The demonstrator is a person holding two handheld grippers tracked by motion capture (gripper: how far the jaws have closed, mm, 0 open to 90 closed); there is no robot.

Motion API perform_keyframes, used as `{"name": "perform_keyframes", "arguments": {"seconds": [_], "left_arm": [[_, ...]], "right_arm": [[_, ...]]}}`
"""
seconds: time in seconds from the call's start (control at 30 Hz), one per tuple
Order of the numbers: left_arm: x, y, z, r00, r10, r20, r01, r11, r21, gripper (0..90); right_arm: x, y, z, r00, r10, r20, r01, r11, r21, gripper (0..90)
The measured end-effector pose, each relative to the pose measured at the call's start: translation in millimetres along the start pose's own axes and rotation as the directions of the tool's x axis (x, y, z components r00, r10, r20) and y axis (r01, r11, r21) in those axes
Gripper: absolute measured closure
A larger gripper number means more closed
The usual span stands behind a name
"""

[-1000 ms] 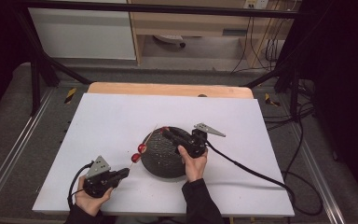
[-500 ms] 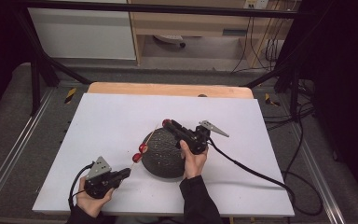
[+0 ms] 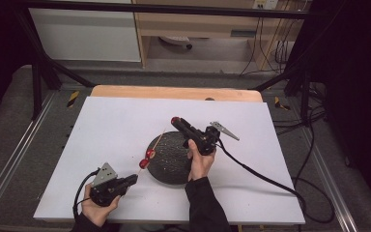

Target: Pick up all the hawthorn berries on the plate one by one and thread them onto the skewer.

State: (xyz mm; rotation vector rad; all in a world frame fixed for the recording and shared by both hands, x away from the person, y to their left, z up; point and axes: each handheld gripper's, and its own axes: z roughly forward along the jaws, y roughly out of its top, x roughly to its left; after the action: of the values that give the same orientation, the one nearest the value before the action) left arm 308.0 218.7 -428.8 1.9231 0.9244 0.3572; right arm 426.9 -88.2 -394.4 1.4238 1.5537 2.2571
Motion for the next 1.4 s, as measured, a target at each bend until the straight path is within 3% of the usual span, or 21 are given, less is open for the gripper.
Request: {"name": "perform_keyframes", "arguments": {"seconds": [0.57,1.4], "left_arm": [[-3.0,0.3,3.6,0.9999,-0.008,0.011,0.008,1.0,-0.001,88.3],[-6.5,0.3,8.8,0.9995,-0.022,0.021,0.022,0.9997,0.008,88.3]], "right_arm": [[-6.0,-14.1,6.7,0.9982,0.057,-0.019,-0.058,0.998,-0.034,62.9],[-6.8,-30.8,7.6,0.9971,0.066,-0.038,-0.067,0.997,-0.035,62.9]]}}
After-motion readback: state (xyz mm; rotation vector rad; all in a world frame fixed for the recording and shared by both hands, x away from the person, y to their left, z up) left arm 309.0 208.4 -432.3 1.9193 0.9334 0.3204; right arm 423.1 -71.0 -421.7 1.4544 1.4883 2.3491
